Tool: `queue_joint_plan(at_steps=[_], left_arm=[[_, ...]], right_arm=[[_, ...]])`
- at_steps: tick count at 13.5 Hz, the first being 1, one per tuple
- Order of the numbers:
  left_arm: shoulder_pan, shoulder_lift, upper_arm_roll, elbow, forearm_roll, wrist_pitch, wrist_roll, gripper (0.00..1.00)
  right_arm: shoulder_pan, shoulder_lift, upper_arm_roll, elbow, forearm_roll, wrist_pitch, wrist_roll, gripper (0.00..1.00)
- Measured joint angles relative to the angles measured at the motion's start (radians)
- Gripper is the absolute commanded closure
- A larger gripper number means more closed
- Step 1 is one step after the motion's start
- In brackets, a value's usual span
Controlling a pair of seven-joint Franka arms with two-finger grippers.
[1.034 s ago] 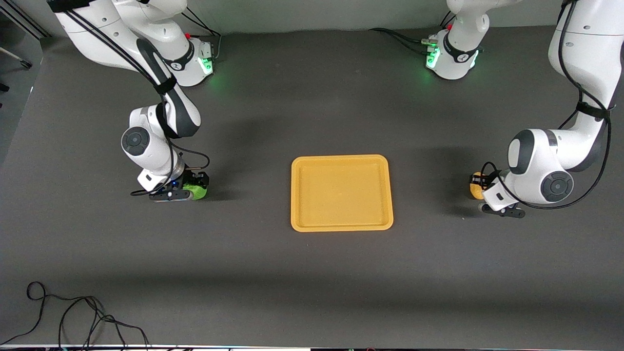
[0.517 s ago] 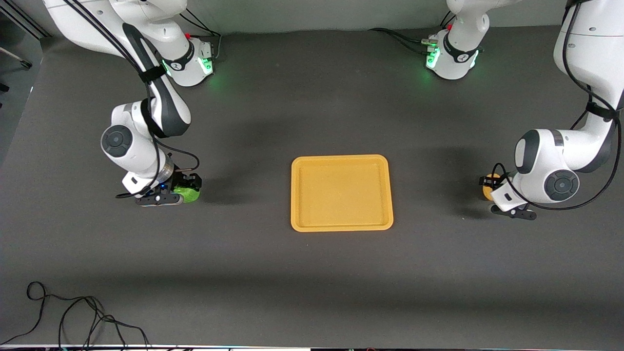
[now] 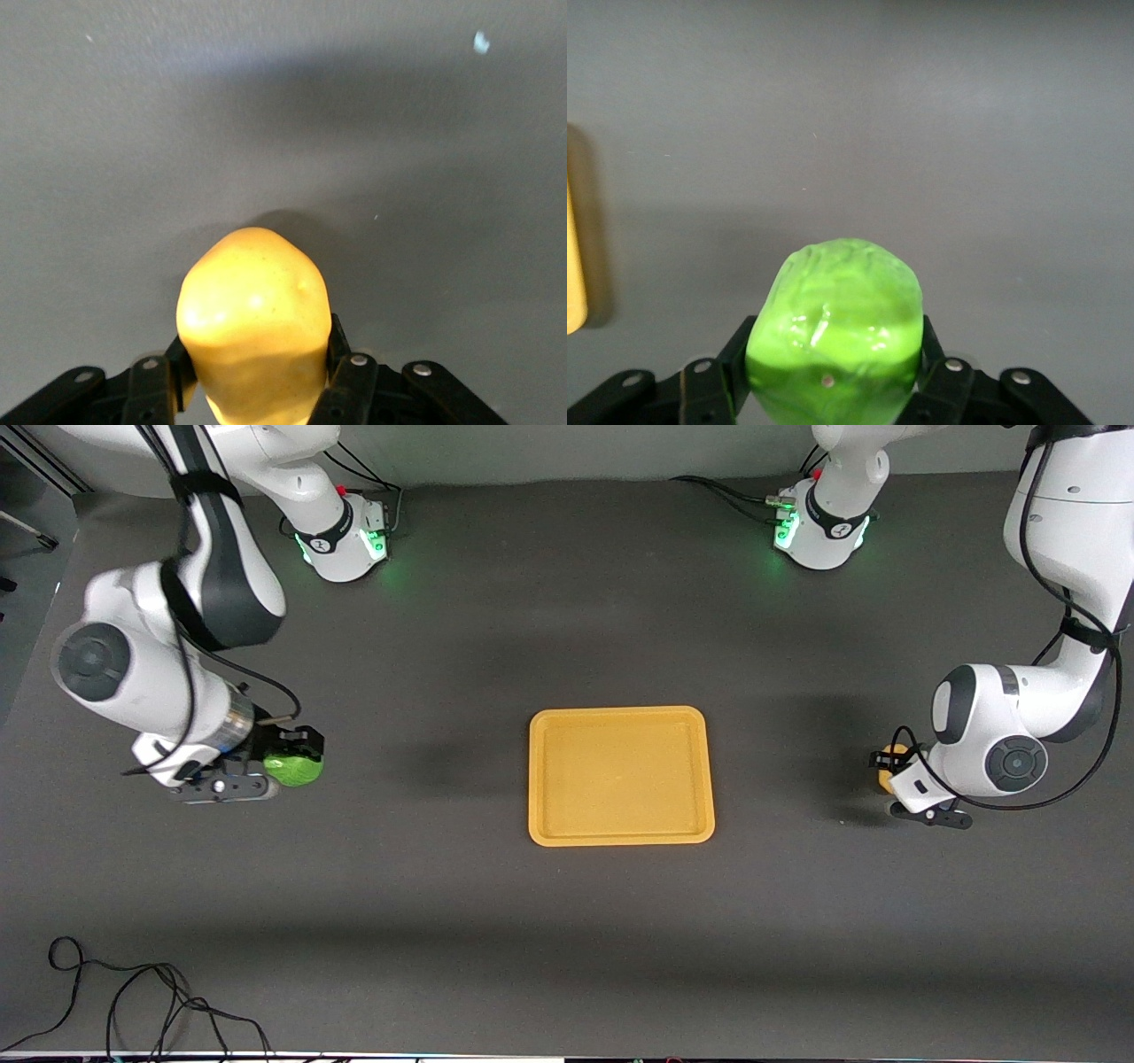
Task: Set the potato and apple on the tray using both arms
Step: 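Lift the apple with the right gripper while the left gripper carries the potato, then release the potato on the tray and withdraw the left gripper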
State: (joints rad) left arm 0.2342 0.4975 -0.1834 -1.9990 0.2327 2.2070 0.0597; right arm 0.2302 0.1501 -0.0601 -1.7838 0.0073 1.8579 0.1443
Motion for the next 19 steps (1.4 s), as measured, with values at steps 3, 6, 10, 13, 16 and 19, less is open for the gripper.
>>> queue_joint_plan(at_steps=[3, 6, 10, 13, 16, 19], left_arm=[[-0.040, -0.014, -0.075, 0.047, -0.070, 0.001, -0.160, 0.76], [-0.084, -0.027, -0.226, 0.124, -0.133, -0.076, -0.363, 0.76], [-0.125, -0.022, -0.397, 0.180, -0.165, -0.106, -0.522, 0.71], [-0.194, 0.041, -0.400, 0.175, -0.167, -0.046, -0.565, 0.71], [-0.201, 0.122, -0.393, 0.176, -0.157, -0.022, -0.566, 0.27], [-0.224, 0.167, -0.361, 0.176, -0.133, 0.043, -0.571, 0.01]], right_arm=[[-0.002, -0.011, -0.009, 0.149, 0.000, -0.150, 0.000, 0.41], [-0.002, -0.011, -0.011, 0.191, 0.000, -0.184, 0.000, 0.41], [-0.002, -0.005, -0.014, 0.191, 0.005, -0.185, 0.000, 0.41], [-0.003, -0.005, -0.023, 0.191, 0.017, -0.186, 0.000, 0.41], [-0.003, -0.005, -0.025, 0.191, 0.018, -0.186, 0.000, 0.41], [-0.003, -0.005, -0.025, 0.191, 0.018, -0.186, 0.000, 0.41]])
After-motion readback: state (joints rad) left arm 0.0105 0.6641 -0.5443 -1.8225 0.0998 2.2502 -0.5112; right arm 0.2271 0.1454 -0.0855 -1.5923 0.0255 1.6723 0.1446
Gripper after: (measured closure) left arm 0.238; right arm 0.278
